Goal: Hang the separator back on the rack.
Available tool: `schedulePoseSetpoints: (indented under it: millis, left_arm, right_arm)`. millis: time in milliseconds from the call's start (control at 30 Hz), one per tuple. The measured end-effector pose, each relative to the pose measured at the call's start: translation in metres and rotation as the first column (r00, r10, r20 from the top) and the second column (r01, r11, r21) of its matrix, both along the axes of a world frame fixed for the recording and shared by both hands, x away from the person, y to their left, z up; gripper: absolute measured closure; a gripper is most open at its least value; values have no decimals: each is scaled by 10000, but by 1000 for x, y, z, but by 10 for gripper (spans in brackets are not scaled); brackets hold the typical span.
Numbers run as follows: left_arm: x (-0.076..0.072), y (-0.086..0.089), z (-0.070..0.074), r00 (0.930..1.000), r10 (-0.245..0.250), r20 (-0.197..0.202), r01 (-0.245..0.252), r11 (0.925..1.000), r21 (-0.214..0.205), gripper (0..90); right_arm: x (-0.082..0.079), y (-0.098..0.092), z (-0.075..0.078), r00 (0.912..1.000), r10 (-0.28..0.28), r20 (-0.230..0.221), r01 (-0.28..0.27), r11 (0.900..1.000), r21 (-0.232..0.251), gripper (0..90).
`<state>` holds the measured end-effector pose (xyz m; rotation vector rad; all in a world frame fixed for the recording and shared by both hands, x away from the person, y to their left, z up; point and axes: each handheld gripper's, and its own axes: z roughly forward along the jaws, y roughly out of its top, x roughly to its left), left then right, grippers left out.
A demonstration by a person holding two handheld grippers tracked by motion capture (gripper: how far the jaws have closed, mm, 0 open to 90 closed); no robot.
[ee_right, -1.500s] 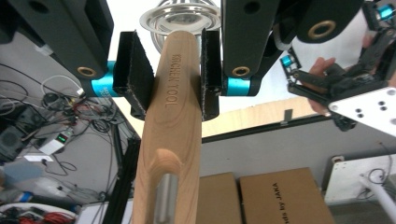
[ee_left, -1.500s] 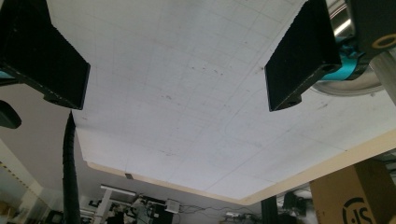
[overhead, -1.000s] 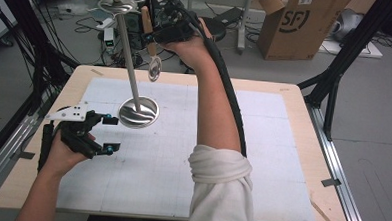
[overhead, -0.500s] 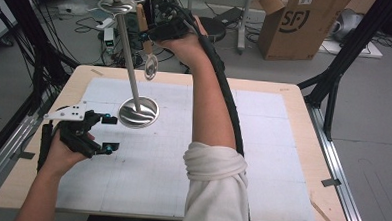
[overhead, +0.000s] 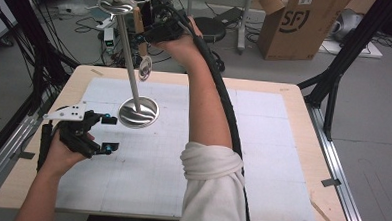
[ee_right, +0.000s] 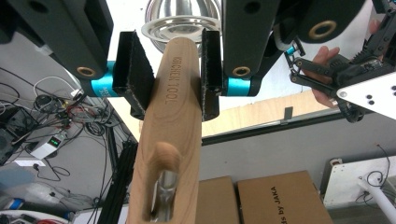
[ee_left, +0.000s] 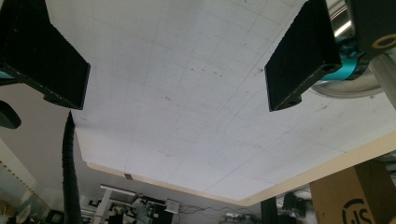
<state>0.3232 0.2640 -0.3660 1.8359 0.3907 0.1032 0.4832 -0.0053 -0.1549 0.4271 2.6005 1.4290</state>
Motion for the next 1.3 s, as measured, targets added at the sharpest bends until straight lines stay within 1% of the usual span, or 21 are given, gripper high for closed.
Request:
schedulePoseSetpoints:
  millis: [167, 200, 267, 333, 367, 433, 500, 533, 600, 633, 800, 967, 1067, 1200, 1267, 1300]
  left_arm:
    - [0, 0, 0, 10000, 7, 3, -7, 10000, 1, 73]
    - [0, 0, 0, 10000, -5, 22, 5, 10000, 21, 73]
    - [1, 1, 0, 10000, -20, -14, 20, 10000, 4, 73]
    - [1, 2, -1, 10000, 10, -46, -10, 10000, -88, 73]
    - [1, 3, 0, 10000, -2, -43, 2, 10000, -66, 73]
    - [0, 3, 0, 10000, -5, -33, 5, 9999, -113, 73]
    - [1, 3, -1, 10000, -9, -8, 9, 10000, -38, 73]
    - [0, 2, -1, 10000, 3, -36, -3, 10000, -47, 73]
    - [1, 3, -1, 10000, -1, -20, 1, 10000, -15, 73]
    - [1, 4, 0, 10000, -1, -55, 0, 9999, -102, 73]
    - [1, 6, 0, 9999, 70, -74, -71, 9999, -139, 73]
    - [1, 6, 0, 9999, 127, -84, -127, 9999, -65, 73]
    - [1, 5, 0, 9999, 119, -76, -120, 9999, -66, 73]
    - [1, 5, -1, 9998, 171, -107, -171, 9998, 31, 72]
    - [1, 4, -2, 9997, 209, -127, -208, 9997, 87, 73]
    - [1, 3, -2, 9997, 204, -134, -203, 9997, 101, 72]
  right_arm:
    - [0, 0, -1, 9999, -10, -109, 10, 10000, 12, 655]
    - [0, 1, -1, 9999, -6, -116, 6, 10000, 23, 635]
    - [0, 1, 0, 10000, -8, 0, 8, 9997, 234, 587]
    - [-1, 2, 0, 9998, -118, 163, 113, 9996, 252, 537]
    - [-2, 3, 0, 9997, -117, 194, 111, 9995, 280, 530]
    - [-2, 2, 0, 9997, -204, 154, 201, 9996, 184, 526]
    - [-3, 1, 0, 9996, -269, 102, 268, 9996, 93, 512]
    - [-3, 1, 0, 9993, -323, 191, 323, 9995, 32, 510]
    - [-5, -1, 1, 9995, -303, 129, 302, 9995, 18, 500]
    - [-7, -3, 1, 9994, -320, 132, 320, 9995, -23, 498]
    - [-12, -13, 2, 9990, -314, 331, 312, 9995, 76, 481]
    - [-19, -26, 1, 9982, -481, 356, 480, 9988, 36, 459]
    - [-24, -35, 0, 9984, -424, 374, 421, 9991, 91, 446]
    - [-30, -47, -3, 9974, -580, 421, 576, 9983, 100, 419]
    - [-34, -54, -5, 9954, -783, 546, 779, 9969, 98, 409]
    - [-36, -58, -6, 9949, -832, 567, 823, 9964, 183, 405]
